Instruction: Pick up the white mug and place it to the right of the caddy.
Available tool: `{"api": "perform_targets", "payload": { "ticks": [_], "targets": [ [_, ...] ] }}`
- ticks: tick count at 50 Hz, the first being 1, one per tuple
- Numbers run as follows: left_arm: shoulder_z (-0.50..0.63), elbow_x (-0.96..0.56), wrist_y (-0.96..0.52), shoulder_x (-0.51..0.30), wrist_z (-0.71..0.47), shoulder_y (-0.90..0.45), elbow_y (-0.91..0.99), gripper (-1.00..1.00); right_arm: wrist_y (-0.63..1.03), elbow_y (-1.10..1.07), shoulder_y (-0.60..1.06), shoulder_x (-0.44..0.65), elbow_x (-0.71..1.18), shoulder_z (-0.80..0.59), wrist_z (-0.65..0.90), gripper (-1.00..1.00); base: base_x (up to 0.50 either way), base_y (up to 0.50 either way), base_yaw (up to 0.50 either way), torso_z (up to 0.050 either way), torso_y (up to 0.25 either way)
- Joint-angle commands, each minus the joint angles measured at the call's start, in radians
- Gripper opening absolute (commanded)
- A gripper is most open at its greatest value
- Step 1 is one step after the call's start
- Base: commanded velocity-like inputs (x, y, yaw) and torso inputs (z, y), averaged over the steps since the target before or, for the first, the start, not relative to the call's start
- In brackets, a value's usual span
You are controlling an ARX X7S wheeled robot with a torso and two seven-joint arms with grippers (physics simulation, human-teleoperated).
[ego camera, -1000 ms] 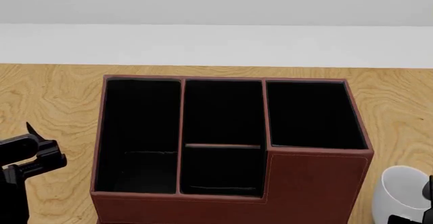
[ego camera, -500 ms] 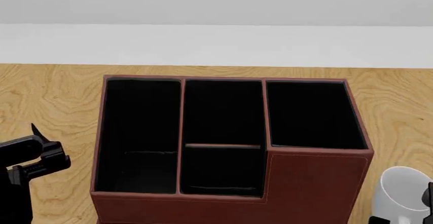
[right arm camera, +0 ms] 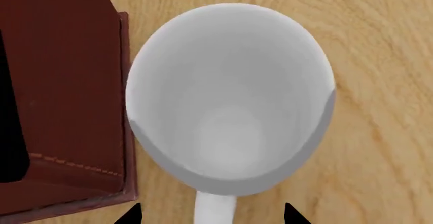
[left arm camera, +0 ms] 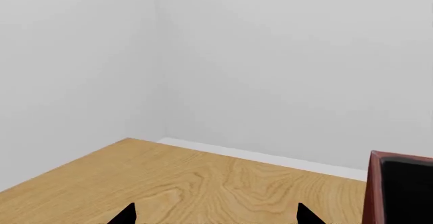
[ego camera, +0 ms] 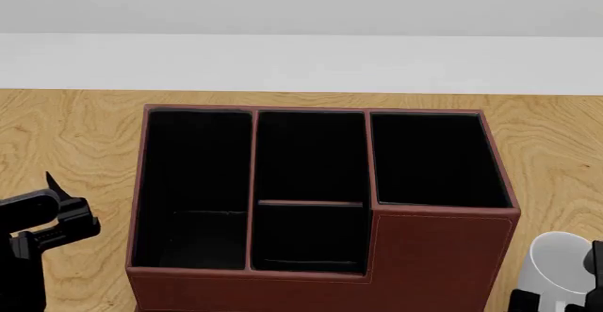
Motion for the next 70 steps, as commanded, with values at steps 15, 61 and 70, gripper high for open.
{"api": "perform_targets", "payload": {
  "ticks": [15, 61, 70],
  "targets": [
    [0.007, -0.012, 0.029, -0.004, 0.015, -0.005, -0.019, 1.00, 0.286, -0.624, -0.328, -0.026, 0.076, 0.121, 0.029, 1.00, 0.00, 0.00, 0.00, 0.000, 0.000],
    [0.018, -0.040, 0.014, -0.010, 0.018, 0.008, 0.018, 1.00, 0.670, -1.386, -0.473, -0.056, 0.126, 0.254, 0.106, 1.00, 0.00, 0.00, 0.00, 0.000, 0.000],
    [0.020, -0.032, 0.154, 0.019, 0.066, -0.052, -0.192, 1.00, 0.680, -1.476, -0.490, -0.082, 0.133, 0.281, 0.119, 1.00, 0.00, 0.00, 0.00, 0.000, 0.000]
  ]
}}
